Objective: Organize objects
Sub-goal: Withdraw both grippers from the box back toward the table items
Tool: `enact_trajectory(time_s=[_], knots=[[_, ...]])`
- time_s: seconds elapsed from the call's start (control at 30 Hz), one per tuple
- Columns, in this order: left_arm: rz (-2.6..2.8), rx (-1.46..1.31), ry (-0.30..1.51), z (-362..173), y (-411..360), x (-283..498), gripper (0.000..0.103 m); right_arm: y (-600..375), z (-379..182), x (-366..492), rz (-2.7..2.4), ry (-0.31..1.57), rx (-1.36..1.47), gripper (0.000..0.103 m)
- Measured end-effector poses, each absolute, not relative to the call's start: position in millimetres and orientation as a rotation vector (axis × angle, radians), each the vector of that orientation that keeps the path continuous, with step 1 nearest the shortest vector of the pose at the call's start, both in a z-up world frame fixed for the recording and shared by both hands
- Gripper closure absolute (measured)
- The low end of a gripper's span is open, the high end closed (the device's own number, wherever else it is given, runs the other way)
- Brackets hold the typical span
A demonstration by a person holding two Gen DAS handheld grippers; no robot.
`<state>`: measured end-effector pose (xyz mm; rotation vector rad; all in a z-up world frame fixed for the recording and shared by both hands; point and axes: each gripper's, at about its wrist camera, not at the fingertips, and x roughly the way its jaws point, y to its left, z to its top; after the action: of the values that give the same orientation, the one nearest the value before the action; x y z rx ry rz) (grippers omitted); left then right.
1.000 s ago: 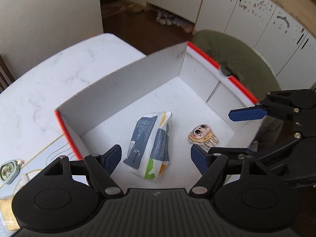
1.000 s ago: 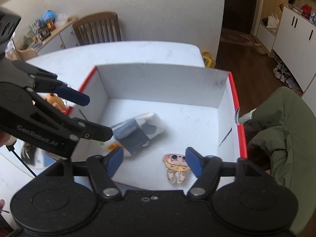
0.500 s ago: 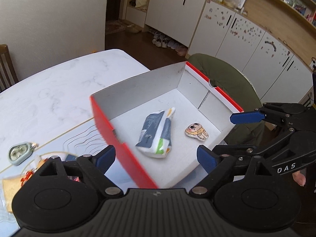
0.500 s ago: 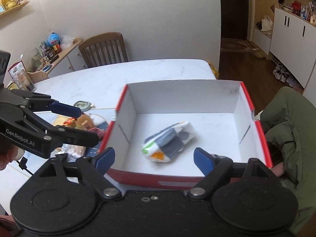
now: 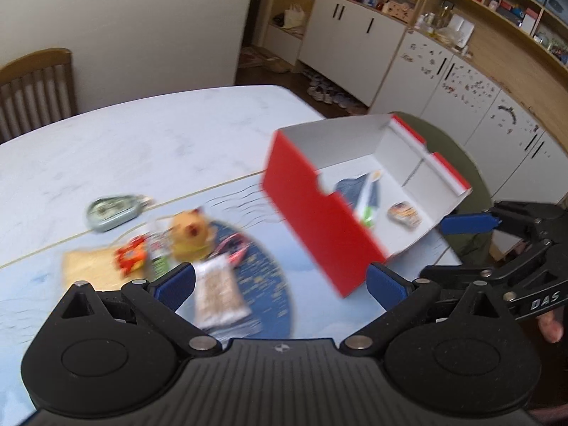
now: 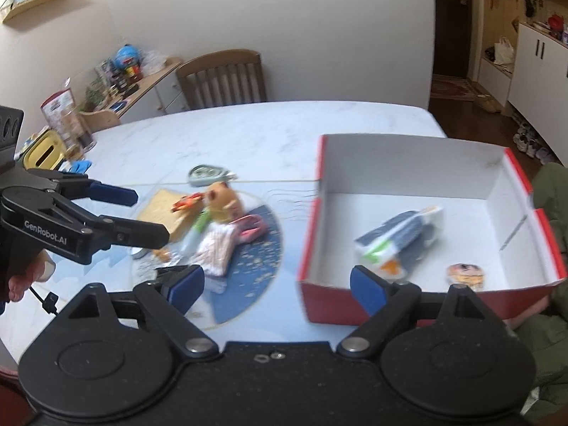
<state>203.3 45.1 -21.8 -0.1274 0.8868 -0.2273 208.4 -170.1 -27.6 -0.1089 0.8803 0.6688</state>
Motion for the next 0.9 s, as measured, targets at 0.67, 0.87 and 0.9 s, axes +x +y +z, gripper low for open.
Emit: enact_trajectory(time_s=[0.67,0.87,0.9], knots=[[-0.091,-0.018,0.908,-97,157,154,0.000,-54,-76,163,0.736,0.981,-0.177,0.014],[-0.077,0.007,0.911,-120,173,154,0.000,-27,-94,159,0.724,1.003,-0.228,0.014],[-0.075,0.008,0.911,-123,175,154,0.000,-23,-96,159,0.725,1.007,-0.233,0.014]])
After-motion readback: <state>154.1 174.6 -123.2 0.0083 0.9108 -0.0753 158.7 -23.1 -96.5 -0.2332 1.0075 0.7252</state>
